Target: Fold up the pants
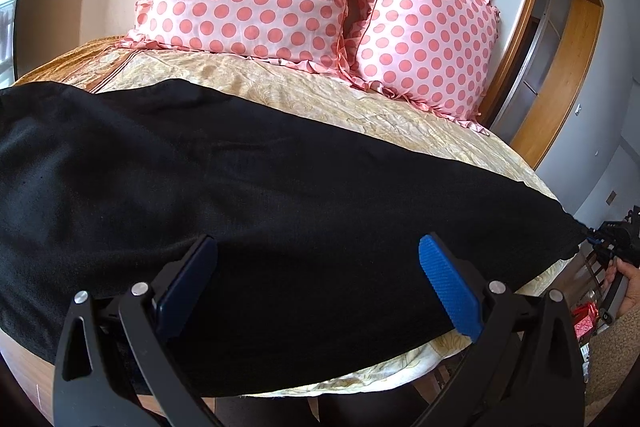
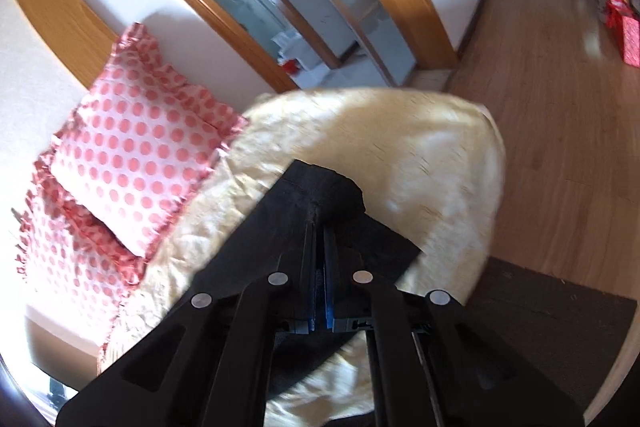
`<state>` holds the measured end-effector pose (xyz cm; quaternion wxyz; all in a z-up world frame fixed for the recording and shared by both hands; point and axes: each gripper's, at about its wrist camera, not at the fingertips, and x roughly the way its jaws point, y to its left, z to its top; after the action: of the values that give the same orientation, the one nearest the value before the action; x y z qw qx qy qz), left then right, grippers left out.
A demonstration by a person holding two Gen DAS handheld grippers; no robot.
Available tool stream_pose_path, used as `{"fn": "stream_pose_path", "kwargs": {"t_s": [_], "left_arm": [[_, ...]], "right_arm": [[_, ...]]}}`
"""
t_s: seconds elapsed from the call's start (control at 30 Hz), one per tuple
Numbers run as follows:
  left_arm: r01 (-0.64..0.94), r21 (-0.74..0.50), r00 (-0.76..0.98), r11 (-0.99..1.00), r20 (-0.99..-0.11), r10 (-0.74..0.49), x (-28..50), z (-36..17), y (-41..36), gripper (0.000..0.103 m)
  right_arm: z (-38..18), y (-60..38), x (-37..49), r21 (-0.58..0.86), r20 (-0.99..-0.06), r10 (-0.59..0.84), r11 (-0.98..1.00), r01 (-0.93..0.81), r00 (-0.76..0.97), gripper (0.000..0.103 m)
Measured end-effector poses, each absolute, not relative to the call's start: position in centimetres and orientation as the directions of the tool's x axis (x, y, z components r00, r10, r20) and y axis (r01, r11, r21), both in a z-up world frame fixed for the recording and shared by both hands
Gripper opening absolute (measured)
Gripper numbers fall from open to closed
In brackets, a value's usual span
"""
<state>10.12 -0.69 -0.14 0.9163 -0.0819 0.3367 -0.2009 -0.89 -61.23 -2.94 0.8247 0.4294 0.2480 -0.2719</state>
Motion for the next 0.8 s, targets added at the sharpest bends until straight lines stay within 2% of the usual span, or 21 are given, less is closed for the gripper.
{"fn": "stream_pose_path", "kwargs": {"t_s": [0.03, 0.17, 0.2, 0.3, 0.33, 0.4, 0.5, 0.63, 0.8], "left_arm": [[0.313, -0.284, 0.692, 0.906, -0.585, -0.423, 10.1, -0.2, -0.7, 0.101], [0.314, -0.285, 0.691, 0.906, -0.586, -0.424, 10.1, -0.2, -0.6, 0.101], [0.316, -0.286, 0.691, 0.905, -0.585, -0.425, 10.1, -0.1, -0.6, 0.101], [0.316, -0.284, 0.696, 0.905, -0.578, -0.425, 9.9, -0.1, -0.4, 0.101], [0.315, -0.285, 0.696, 0.905, -0.579, -0.424, 9.9, -0.2, -0.4, 0.101], [0.313, -0.289, 0.695, 0.905, -0.58, -0.425, 9.9, -0.2, -0.3, 0.101], [0.319, -0.288, 0.695, 0.903, -0.577, -0.429, 9.9, -0.1, -0.3, 0.101], [0.319, -0.287, 0.695, 0.903, -0.577, -0.429, 9.7, -0.2, -0.3, 0.101], [0.32, -0.286, 0.695, 0.903, -0.578, -0.429, 9.7, -0.2, -0.3, 0.101]], "right_arm": [[-4.3, -61.2, -0.9, 0.558, -0.676, -0.219, 0.471, 0.683, 0.703, 0.003], [-4.4, -61.1, -1.3, 0.564, -0.673, -0.223, 0.462, 0.684, 0.706, 0.004], [-4.0, -61.1, -1.3, 0.547, -0.683, -0.235, 0.463, 0.697, 0.692, 0.014], [-2.6, -61.0, -1.7, 0.506, -0.682, -0.286, 0.481, 0.716, 0.673, 0.019], [-2.3, -60.9, -1.9, 0.493, -0.678, -0.308, 0.483, 0.723, 0.668, 0.024], [-1.8, -60.8, -2.0, 0.478, -0.672, -0.337, 0.484, 0.733, 0.66, 0.054], [-1.6, -60.6, -2.0, 0.445, -0.667, -0.374, 0.495, 0.747, 0.645, 0.055], [-3.6, -62.1, -2.8, 0.543, -0.684, -0.295, 0.404, 0.736, 0.667, 0.054], [-4.8, -62.6, -2.4, 0.62, -0.655, -0.229, 0.382, 0.685, 0.72, 0.053]]}}
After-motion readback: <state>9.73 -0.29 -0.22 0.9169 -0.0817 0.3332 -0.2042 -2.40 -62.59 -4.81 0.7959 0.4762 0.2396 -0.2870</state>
